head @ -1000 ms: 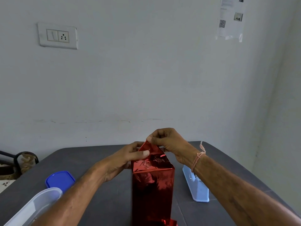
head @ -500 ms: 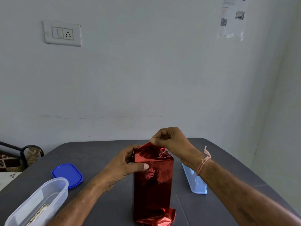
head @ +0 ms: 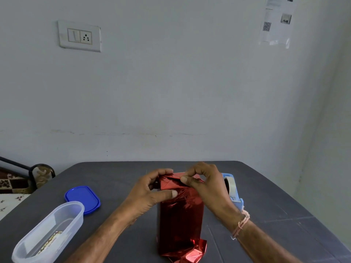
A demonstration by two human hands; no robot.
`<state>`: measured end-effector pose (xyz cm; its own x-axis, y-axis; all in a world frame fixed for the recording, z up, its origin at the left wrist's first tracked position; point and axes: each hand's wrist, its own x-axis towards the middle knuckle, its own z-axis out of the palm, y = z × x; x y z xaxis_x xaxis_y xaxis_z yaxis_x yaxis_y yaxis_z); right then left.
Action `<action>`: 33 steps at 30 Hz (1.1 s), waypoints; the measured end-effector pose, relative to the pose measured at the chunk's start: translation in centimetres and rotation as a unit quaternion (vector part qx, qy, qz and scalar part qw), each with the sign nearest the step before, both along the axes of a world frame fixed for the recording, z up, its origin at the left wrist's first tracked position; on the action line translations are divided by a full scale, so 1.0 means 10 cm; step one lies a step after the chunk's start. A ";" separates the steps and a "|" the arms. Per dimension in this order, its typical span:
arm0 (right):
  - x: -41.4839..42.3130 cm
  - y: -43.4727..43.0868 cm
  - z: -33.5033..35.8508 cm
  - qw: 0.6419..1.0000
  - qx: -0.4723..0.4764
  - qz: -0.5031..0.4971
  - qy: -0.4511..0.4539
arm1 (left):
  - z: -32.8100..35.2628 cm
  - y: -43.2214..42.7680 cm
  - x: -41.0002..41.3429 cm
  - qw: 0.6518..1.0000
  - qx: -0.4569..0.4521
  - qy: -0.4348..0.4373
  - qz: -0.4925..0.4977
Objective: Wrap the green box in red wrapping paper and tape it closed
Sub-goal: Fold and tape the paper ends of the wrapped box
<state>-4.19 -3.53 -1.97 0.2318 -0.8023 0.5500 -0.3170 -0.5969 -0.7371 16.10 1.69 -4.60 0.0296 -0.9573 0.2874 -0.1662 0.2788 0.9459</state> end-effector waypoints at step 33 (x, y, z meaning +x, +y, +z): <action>-0.04 0.00 -0.22 0.982 -0.171 -0.029 0.077 | 0.04 0.27 -0.14 0.972 -0.073 -0.187 0.126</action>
<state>-4.61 -3.49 -4.16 0.2927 -0.5909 0.7517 -0.4487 -0.7791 -0.4378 14.74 4.41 -4.25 0.1254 -0.8818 0.4546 -0.5707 0.3107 0.7601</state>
